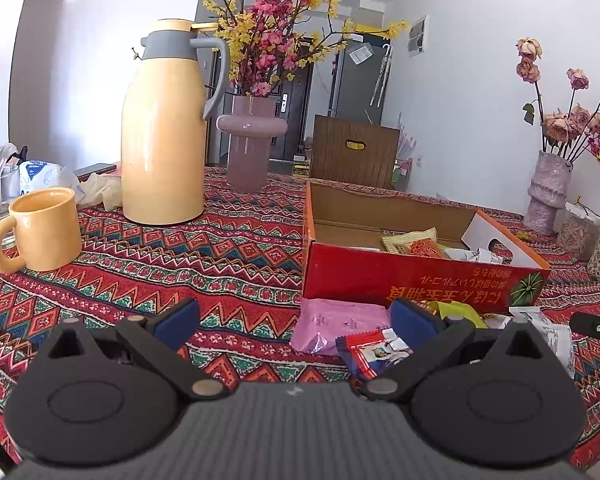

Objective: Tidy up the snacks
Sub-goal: 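Close the right tool on another white printed packet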

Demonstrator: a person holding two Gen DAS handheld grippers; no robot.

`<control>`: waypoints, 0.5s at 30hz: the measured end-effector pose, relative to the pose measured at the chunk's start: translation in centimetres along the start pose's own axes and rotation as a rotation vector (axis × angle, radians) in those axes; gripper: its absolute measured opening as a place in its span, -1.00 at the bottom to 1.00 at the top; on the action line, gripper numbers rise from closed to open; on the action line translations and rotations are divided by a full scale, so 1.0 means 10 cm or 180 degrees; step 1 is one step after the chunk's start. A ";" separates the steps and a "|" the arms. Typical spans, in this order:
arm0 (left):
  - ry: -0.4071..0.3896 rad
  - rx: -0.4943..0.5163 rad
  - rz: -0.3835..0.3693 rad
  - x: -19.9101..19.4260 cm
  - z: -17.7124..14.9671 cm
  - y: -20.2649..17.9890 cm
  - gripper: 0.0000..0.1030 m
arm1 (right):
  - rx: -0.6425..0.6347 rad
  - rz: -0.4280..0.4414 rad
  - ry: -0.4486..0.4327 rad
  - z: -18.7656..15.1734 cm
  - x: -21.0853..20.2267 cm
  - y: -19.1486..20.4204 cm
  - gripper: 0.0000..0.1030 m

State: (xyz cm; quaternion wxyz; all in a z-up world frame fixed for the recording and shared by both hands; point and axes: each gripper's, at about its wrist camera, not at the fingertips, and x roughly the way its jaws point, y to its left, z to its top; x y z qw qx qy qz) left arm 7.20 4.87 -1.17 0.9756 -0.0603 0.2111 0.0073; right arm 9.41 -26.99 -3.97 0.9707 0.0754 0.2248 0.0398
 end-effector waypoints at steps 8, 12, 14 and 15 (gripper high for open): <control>0.0060 -0.0004 -0.0025 0.02 -0.04 -0.01 1.00 | -0.0026 -0.0052 0.0257 -0.05 0.13 0.05 1.00; 0.0086 -0.0011 -0.0028 0.03 -0.06 0.00 1.00 | 0.0029 -0.0119 0.0376 -0.07 0.22 0.03 1.00; 0.0099 -0.0016 -0.0025 0.04 -0.07 0.01 1.00 | 0.0043 -0.0189 0.0375 -0.07 0.25 0.03 1.00; 0.0107 -0.0017 -0.0023 0.04 -0.07 0.01 1.00 | 0.0049 -0.0241 0.0376 -0.06 0.27 0.03 1.00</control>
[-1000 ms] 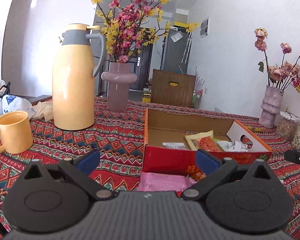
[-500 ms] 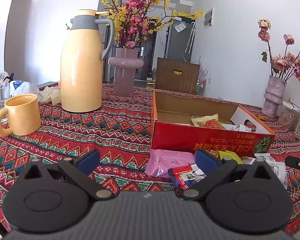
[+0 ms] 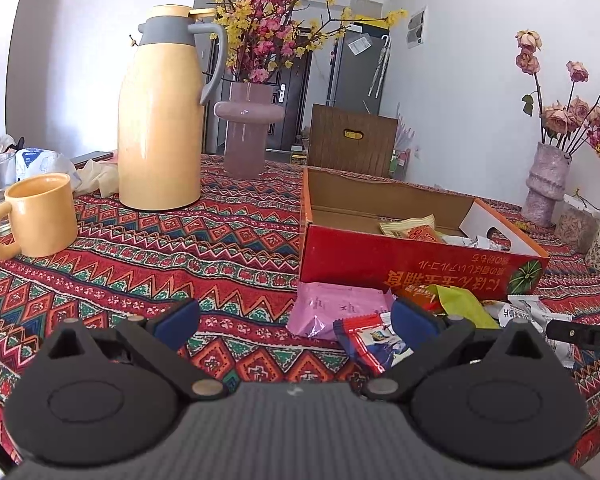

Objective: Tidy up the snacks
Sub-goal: 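Close the right tool on another white printed packet, then grasp the blue-and-white printed bag and silver packet with the left tool while the right holds its packet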

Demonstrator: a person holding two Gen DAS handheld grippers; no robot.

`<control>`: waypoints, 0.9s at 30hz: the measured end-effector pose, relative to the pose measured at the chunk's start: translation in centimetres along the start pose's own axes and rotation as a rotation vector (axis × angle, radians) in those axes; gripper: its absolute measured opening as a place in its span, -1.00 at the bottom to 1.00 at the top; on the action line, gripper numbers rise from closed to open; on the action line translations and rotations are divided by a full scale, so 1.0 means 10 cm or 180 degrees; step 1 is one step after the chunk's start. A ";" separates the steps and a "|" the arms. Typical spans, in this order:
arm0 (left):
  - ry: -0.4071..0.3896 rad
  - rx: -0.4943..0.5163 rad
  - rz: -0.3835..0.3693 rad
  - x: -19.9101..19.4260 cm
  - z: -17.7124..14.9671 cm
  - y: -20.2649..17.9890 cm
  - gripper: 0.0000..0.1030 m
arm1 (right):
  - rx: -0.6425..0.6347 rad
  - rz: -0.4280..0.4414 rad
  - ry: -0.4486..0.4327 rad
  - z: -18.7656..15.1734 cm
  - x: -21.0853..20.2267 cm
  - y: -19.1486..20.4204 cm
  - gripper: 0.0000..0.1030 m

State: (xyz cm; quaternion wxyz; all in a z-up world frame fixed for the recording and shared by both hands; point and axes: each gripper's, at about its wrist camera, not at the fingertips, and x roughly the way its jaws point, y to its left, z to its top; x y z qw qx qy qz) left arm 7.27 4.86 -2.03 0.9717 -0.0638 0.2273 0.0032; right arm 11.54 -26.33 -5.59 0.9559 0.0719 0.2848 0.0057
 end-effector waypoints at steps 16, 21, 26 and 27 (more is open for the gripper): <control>0.0069 0.0000 -0.0047 0.05 -0.03 -0.01 1.00 | -0.0030 -0.0113 0.0113 0.03 0.22 0.07 -0.02; 0.0087 0.0008 -0.0065 0.04 -0.03 -0.03 1.00 | -0.0050 -0.0088 0.0104 -0.02 0.21 0.08 -0.22; 0.0139 0.0029 -0.0108 0.05 -0.03 -0.08 1.00 | -0.0026 -0.0053 -0.0022 -0.02 0.11 0.05 -0.23; 0.0153 0.0041 -0.0118 0.06 -0.04 -0.10 1.00 | -0.0013 -0.0049 -0.0047 -0.01 0.09 0.04 -0.23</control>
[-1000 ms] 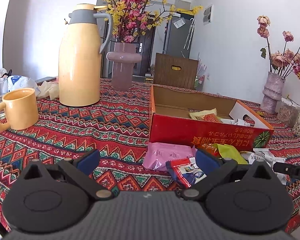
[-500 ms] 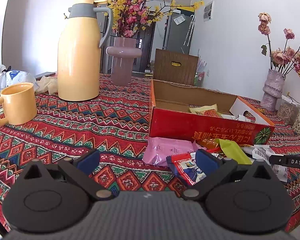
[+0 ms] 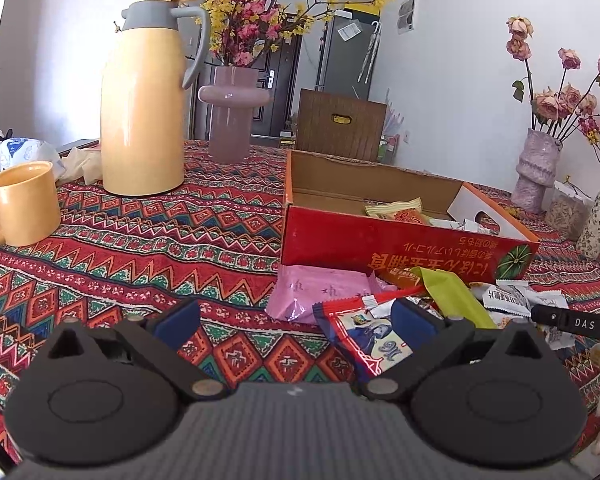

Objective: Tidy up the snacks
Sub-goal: 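Grasp the blue-and-white printed bag and silver packet with the left tool while the right holds its packet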

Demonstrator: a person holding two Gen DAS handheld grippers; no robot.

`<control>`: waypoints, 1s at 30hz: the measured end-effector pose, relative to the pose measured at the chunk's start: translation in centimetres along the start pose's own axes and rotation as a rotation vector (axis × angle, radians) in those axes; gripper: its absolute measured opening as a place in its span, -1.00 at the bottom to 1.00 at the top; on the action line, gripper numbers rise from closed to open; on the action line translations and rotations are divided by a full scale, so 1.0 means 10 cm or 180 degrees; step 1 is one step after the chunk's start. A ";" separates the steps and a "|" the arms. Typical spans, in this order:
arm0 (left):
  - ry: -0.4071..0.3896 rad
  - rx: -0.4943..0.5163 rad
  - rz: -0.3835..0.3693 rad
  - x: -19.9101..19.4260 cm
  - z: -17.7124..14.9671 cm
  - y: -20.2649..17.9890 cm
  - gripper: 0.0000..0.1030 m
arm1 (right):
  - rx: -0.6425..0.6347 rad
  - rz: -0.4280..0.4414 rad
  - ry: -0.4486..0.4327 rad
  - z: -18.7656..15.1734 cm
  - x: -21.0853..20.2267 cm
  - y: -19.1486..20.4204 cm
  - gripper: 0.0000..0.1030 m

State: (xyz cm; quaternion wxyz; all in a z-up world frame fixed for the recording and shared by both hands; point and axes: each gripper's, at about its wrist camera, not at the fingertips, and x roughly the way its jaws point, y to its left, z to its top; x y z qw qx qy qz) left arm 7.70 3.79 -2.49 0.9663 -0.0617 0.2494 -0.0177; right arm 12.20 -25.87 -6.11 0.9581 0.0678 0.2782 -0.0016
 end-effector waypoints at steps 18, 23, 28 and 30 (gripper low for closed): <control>0.0539 0.0062 -0.0296 0.24 0.03 -0.44 1.00 | 0.0130 0.0171 -0.0157 -0.02 -0.22 -0.12 -0.23; 0.0663 0.0132 -0.0228 0.31 0.02 -0.61 1.00 | 0.0158 0.0201 -0.0154 -0.04 -0.23 -0.14 -0.23; 0.0859 0.0138 -0.0147 0.40 -0.04 -0.70 1.00 | 0.0188 0.0224 -0.0142 -0.06 -0.23 -0.17 -0.22; 0.0886 0.0148 -0.0101 0.41 -0.06 -0.73 1.00 | 0.0199 0.0231 -0.0133 -0.07 -0.22 -0.18 -0.22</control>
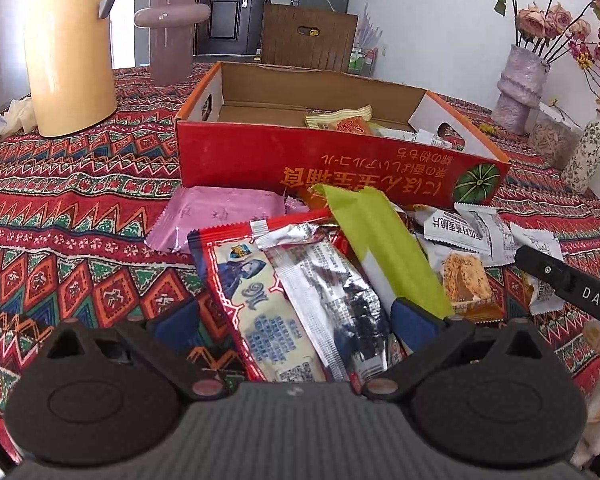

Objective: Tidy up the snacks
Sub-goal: 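Grasp the blue-and-white printed bag and silver packet with the left tool while the right holds its packet, then carry both held snacks up and over the open box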

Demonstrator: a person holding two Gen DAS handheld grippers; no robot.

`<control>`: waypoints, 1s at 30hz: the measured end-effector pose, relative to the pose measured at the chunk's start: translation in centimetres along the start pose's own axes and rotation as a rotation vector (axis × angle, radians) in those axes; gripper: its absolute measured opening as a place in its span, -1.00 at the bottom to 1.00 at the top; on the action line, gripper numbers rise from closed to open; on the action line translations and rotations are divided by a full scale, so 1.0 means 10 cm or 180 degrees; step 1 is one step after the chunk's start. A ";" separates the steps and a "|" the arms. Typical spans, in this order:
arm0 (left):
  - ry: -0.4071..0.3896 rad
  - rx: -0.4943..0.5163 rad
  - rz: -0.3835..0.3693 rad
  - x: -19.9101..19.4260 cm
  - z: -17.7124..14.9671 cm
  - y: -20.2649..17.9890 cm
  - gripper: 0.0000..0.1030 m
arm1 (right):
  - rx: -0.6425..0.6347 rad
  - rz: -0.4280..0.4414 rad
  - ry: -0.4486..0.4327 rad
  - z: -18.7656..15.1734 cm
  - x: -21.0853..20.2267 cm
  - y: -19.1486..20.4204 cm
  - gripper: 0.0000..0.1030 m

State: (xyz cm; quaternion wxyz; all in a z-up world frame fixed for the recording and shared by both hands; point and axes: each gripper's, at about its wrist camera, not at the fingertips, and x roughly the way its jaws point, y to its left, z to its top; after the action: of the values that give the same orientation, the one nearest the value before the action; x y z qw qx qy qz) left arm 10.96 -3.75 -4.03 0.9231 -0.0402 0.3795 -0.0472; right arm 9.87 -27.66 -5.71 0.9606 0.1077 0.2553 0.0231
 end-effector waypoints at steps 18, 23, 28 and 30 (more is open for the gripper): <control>0.0121 -0.0139 0.0020 -0.04 -0.05 0.14 0.60 | 0.0019 0.0052 0.0002 -0.03 -0.05 0.00 -0.21; 0.0121 -0.0135 0.0031 -0.06 -0.07 0.16 0.43 | 0.0003 0.0058 0.0001 -0.03 -0.08 0.02 -0.21; 0.0091 -0.0106 0.0025 -0.10 -0.10 0.18 0.27 | -0.0010 0.0064 -0.0015 -0.03 -0.12 0.05 -0.21; 0.0074 -0.0100 0.0025 -0.11 -0.11 0.19 0.24 | -0.0018 0.0066 -0.0020 -0.03 -0.13 0.05 -0.21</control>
State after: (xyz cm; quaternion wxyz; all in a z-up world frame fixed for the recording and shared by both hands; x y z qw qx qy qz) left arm 9.54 -1.75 -4.23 0.9181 -0.0527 0.3910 -0.0381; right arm 8.54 -27.20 -5.23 0.9614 0.1077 0.2511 0.0334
